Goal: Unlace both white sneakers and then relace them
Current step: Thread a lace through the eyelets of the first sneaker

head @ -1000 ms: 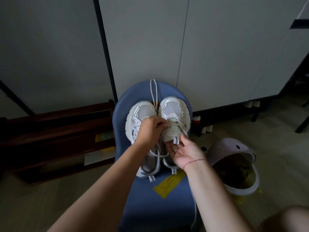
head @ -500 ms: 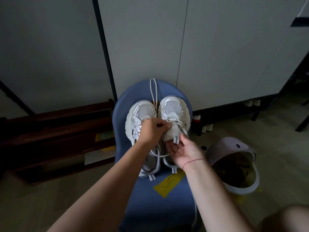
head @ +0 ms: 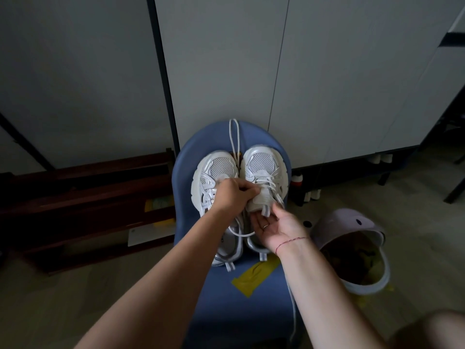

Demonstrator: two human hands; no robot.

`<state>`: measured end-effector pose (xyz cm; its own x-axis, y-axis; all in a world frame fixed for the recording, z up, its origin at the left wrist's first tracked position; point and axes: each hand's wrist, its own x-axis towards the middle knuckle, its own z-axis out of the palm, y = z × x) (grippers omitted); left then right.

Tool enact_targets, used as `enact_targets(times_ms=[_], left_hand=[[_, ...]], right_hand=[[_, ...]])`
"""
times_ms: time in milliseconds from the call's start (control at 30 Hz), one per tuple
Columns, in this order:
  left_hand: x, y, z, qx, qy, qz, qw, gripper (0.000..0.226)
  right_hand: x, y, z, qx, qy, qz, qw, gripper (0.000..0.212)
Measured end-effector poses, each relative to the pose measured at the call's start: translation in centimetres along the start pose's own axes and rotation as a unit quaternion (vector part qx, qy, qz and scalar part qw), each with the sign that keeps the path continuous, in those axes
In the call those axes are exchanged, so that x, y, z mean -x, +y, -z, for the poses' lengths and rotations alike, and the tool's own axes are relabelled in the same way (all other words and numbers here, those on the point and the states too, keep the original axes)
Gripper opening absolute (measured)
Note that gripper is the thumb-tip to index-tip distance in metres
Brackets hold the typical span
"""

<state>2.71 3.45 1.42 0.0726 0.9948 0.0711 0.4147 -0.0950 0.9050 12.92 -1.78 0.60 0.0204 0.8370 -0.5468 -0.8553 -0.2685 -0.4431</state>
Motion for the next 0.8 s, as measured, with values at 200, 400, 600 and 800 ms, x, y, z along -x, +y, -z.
enact_targets(times_ms=[200, 400, 600, 800], left_hand=[[0.3, 0.5, 0.7, -0.109, -0.027, -0.096, 0.989, 0.016], [0.5, 0.7, 0.3, -0.089, 0.016, -0.095, 0.991, 0.01], [0.7, 0.9, -0.9, -0.052, 0.071, -0.066, 0.994, 0.011], [4.1, 1.6, -2.1, 0.101, 0.154, 0.092, 0.979, 0.023]], right_hand=[[-0.3, -0.1, 0.2, 0.007, 0.0, -0.016, 1.0, 0.024], [0.0, 0.2, 0.1, 0.002, -0.003, -0.007, 1.0, 0.023], [0.3, 0.2, -0.1, 0.02, -0.008, -0.017, 1.0, 0.024], [1.2, -1.5, 0.4, 0.122, -0.027, -0.07, 0.99, 0.038]])
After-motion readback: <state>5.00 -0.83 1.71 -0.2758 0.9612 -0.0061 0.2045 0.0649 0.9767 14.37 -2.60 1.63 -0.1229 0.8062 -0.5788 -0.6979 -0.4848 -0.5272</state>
